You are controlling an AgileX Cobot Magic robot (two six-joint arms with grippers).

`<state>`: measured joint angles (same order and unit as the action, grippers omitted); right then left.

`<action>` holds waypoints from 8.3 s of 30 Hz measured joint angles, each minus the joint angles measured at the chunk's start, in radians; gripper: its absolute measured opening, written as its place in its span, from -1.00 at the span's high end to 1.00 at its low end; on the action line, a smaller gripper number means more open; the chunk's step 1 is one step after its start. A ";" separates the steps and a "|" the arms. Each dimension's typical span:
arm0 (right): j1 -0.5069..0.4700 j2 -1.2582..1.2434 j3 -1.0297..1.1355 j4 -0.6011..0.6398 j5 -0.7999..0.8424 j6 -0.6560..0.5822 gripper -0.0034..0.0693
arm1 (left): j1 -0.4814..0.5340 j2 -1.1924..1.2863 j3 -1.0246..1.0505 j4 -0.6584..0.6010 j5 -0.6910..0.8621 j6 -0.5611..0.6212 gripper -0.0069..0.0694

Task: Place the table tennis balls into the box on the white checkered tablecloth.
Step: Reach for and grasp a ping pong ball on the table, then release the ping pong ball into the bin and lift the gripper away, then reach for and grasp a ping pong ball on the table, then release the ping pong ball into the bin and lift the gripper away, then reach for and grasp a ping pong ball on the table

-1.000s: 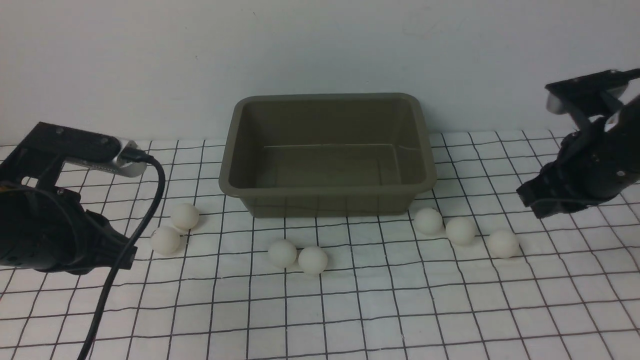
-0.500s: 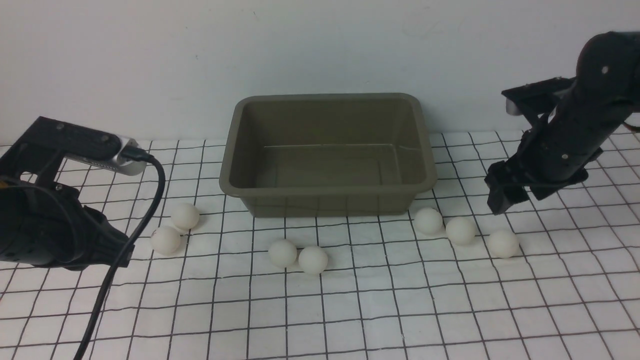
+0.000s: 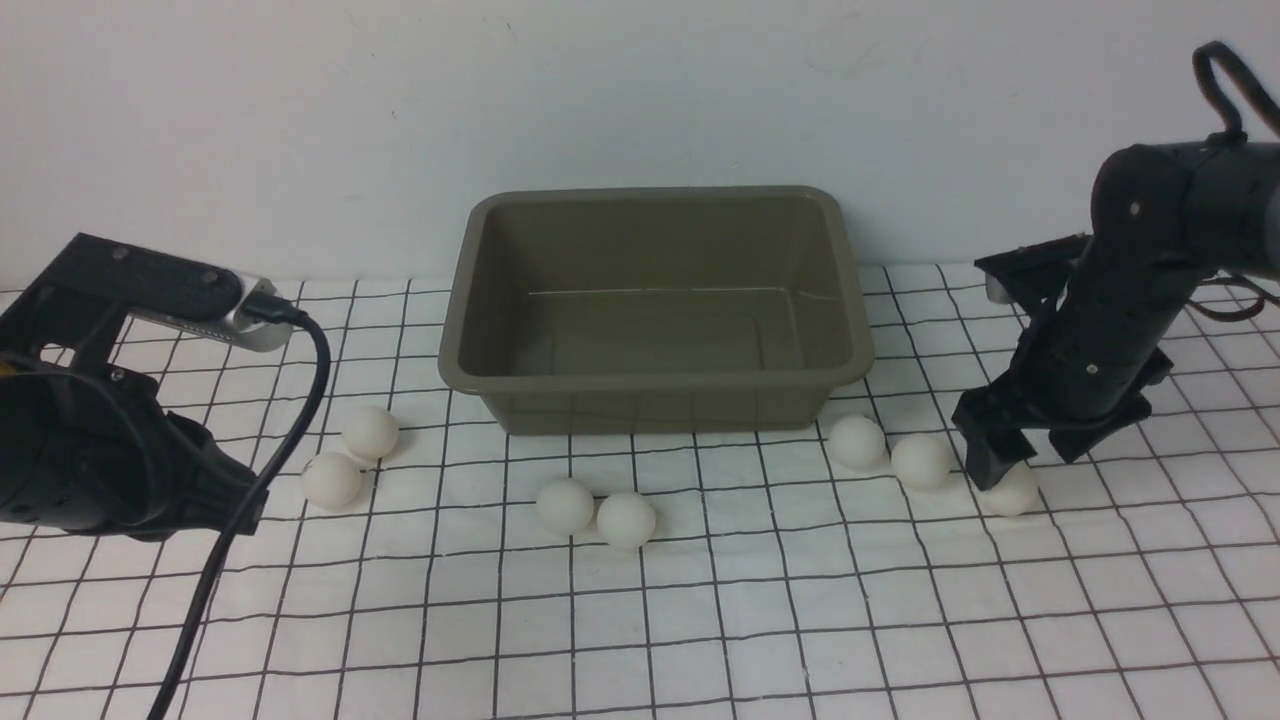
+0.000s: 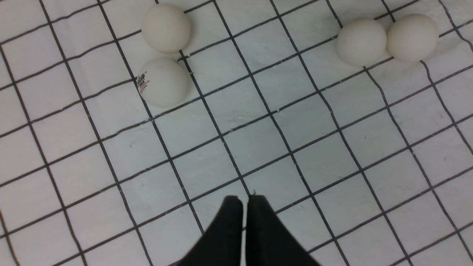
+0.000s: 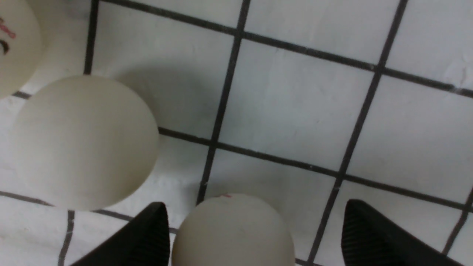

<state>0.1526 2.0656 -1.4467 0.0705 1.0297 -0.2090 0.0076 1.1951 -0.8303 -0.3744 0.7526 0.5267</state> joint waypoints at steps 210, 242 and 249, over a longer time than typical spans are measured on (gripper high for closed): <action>0.230 -0.242 0.181 -0.090 -0.174 -0.030 -0.50 | 0.000 0.001 0.000 0.008 0.057 0.001 0.82; 0.230 -0.080 0.207 -0.098 -0.540 -0.047 -0.50 | 0.000 0.001 0.000 0.008 0.059 0.001 0.82; 0.230 -0.065 0.207 -0.101 -0.603 -0.046 -0.50 | 0.000 0.001 0.000 0.008 0.059 0.001 0.82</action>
<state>0.3824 2.0010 -1.2393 -0.0304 0.4263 -0.2547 0.0076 1.1958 -0.8303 -0.3661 0.8116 0.5274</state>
